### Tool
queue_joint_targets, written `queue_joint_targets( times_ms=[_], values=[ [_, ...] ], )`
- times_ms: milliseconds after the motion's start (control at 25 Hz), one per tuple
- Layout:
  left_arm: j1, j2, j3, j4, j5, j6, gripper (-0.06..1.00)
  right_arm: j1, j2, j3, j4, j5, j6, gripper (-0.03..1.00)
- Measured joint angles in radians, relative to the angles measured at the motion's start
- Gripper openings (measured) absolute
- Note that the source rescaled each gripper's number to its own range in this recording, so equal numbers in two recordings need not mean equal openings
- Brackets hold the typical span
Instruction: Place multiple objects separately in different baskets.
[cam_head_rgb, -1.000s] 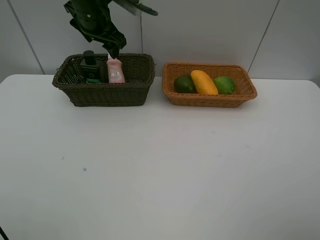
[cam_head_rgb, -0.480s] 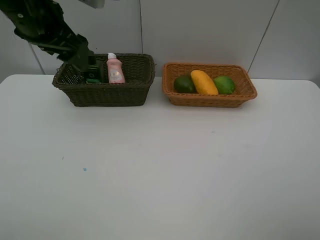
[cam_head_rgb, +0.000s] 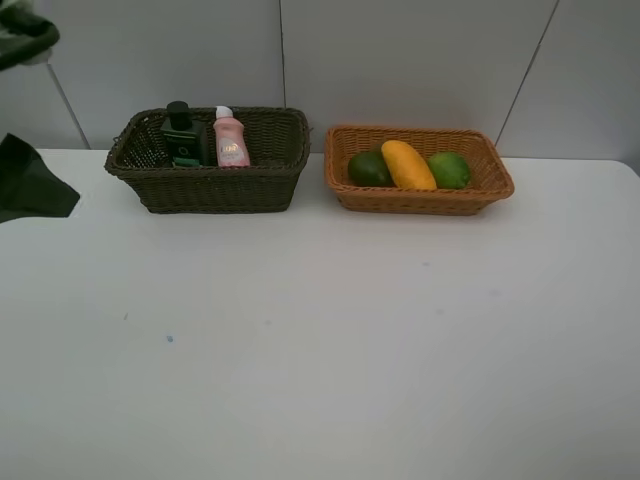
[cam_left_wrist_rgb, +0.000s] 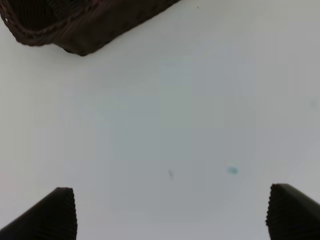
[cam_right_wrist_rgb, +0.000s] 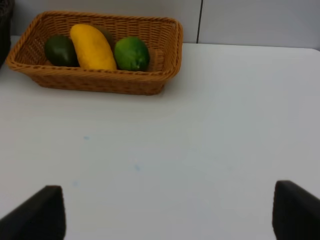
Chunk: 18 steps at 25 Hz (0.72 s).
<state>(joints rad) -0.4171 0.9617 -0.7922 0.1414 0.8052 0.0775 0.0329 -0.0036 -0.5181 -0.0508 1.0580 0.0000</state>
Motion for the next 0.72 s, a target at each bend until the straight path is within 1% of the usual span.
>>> queue_joint_targets(
  times_ms=[280, 400, 600, 720],
  values=[
    [0.0, -0.199, 0.209, -0.021, 0.024, -0.001, 1.0, 0.0, 0.0, 0.0, 0.0, 0.0, 0.0, 0.99],
    [0.0, -0.322, 0.287, -0.028, 0.026, -0.001, 1.0, 0.0, 0.0, 0.0, 0.0, 0.0, 0.0, 0.99],
    [0.0, -0.494, 0.312, -0.053, 0.001, -0.001, 1.0, 0.0, 0.0, 0.0, 0.0, 0.0, 0.0, 0.99],
    [0.002, -0.583, 0.312, -0.108, -0.001, -0.001, 1.0, 0.0, 0.0, 0.0, 0.0, 0.0, 0.0, 0.99]
  ],
)
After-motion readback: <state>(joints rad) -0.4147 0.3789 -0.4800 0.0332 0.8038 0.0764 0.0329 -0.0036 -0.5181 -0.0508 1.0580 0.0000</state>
